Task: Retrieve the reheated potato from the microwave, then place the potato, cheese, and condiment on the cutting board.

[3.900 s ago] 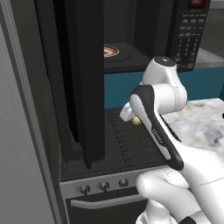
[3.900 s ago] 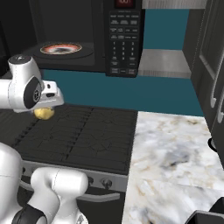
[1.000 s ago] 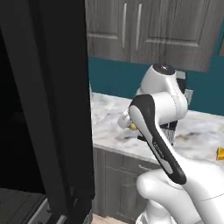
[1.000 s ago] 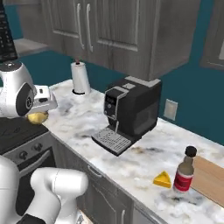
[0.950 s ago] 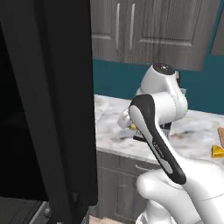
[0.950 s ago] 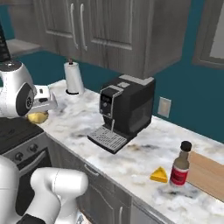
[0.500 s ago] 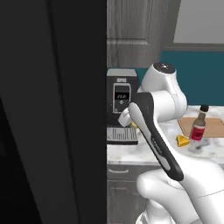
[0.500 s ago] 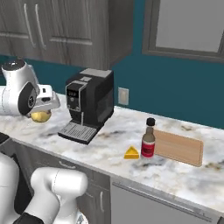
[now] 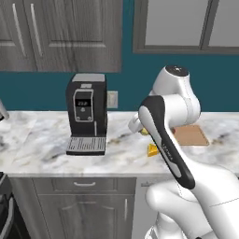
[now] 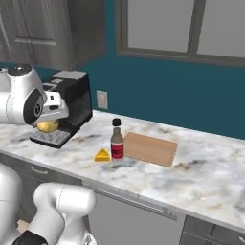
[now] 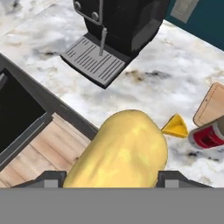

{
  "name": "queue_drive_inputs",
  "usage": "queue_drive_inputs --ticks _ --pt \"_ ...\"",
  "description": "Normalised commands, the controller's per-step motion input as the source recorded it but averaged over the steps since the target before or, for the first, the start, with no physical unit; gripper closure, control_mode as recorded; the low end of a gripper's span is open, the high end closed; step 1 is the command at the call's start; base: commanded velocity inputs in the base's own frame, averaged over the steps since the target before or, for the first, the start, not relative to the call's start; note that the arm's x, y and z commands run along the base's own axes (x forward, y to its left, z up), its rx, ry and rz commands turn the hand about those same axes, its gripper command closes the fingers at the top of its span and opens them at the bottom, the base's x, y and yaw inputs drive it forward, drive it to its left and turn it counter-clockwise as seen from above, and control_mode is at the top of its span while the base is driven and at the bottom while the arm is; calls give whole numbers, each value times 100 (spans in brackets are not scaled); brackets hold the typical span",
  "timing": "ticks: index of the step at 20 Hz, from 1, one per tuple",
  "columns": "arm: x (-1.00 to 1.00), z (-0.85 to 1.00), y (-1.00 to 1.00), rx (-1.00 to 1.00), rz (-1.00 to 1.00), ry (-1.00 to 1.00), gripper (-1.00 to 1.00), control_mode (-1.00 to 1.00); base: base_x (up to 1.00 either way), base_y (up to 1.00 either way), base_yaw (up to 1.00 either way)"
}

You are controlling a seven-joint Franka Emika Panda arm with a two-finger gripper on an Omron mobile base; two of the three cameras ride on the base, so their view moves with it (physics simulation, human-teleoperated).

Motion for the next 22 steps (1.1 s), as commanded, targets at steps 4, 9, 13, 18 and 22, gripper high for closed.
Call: queue_drive_inputs --ticks 4,9,13,18,22 --pt "0 0 0 0 0 0 100 100 4 -72 -7" --pt "0 0 0 0 0 0 100 100 14 -66 -8" --pt "0 0 0 0 0 0 100 100 24 -46 -7" --pt "0 0 0 0 0 0 100 100 25 -9 -4" --pt "0 0 0 0 0 0 100 100 48 -1 0"
